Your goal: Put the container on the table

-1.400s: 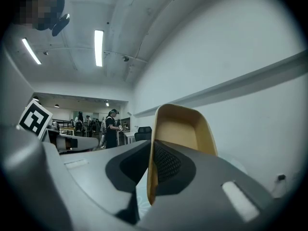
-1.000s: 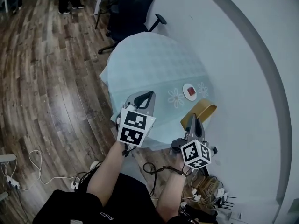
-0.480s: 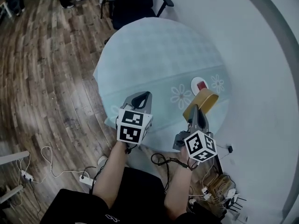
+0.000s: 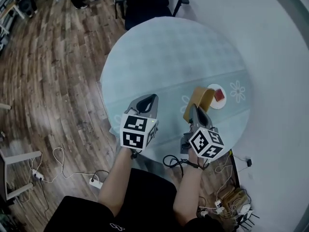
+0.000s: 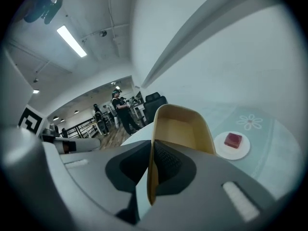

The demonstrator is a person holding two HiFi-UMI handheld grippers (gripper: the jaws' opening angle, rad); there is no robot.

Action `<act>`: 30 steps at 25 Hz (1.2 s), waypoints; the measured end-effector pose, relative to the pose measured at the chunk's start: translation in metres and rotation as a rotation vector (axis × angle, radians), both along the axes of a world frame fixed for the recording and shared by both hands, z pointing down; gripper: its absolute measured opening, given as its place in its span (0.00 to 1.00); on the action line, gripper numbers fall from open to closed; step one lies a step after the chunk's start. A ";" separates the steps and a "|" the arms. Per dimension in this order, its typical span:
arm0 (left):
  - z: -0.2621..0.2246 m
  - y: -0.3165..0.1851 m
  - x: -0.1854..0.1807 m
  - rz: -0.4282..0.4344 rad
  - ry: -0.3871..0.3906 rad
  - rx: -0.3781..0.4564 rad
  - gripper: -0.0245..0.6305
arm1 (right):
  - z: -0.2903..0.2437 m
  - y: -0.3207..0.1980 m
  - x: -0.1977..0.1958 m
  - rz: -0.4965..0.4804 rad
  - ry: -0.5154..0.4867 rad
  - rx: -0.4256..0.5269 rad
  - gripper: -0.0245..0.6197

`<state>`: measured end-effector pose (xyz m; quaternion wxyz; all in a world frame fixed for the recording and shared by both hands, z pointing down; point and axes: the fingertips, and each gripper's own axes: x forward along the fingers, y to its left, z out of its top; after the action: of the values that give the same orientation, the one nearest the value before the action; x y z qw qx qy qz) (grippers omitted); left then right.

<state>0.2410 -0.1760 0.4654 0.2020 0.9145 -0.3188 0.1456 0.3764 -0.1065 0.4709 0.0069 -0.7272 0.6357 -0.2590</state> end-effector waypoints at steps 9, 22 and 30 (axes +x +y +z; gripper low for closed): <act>0.058 -0.024 0.024 0.010 -0.032 -0.126 0.04 | 0.083 -0.016 -0.001 -0.075 0.093 -0.308 0.08; 0.117 -0.057 -0.011 -0.042 -0.114 -0.225 0.04 | 0.167 -0.046 -0.046 -0.147 0.078 -0.453 0.16; 0.076 -0.067 0.007 -0.047 -0.026 -0.160 0.04 | 0.073 -0.066 -0.013 -0.087 -0.065 -0.076 0.07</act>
<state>0.2479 -0.2427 0.5414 0.2735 0.8858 -0.3301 0.1778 0.3636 -0.1721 0.5442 -0.0114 -0.6898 0.6559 -0.3063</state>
